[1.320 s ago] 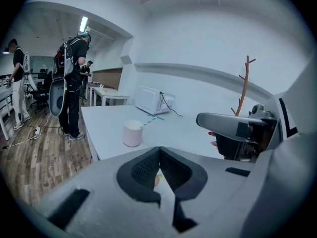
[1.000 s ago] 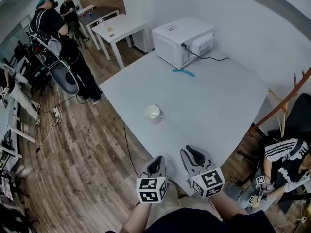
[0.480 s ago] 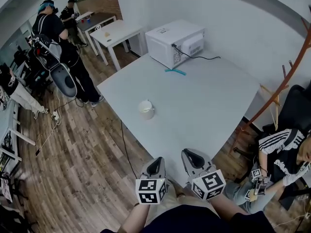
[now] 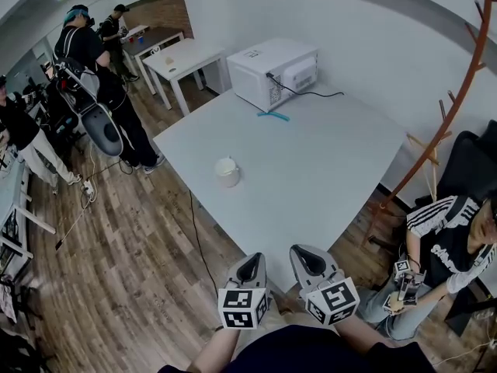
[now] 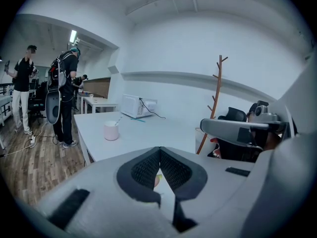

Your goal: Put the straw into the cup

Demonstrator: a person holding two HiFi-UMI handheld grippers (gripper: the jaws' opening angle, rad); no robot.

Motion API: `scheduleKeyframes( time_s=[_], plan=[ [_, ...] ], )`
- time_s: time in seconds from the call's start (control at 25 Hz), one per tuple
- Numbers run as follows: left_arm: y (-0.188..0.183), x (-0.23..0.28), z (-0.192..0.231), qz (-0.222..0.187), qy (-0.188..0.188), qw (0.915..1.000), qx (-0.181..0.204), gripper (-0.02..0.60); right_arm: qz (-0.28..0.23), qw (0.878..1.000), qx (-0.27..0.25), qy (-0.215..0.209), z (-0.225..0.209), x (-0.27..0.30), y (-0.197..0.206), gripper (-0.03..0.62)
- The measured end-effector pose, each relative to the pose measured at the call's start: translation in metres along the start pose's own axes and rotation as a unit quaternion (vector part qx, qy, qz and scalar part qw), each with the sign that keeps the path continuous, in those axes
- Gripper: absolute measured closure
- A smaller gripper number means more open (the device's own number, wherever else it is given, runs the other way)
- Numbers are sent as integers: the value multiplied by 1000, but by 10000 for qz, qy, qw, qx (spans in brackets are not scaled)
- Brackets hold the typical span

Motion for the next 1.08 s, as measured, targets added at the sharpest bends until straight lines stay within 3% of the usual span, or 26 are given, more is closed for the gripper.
scheduleKeyframes(
  time_s=[1.08],
  plan=[
    [17, -17, -21, -49, 7, 9999, -93, 565, 47, 9997, -245, -16, 12, -23, 13, 565]
  ],
)
Point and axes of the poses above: the fingertips, and each gripper's own axes: x forward along the fingers, z to its left, y out of its underside, the point moved 2 cm from there along -x, backward along the fingers, and after that the axes turned 4 degrees about z, right-handed, at the moved point
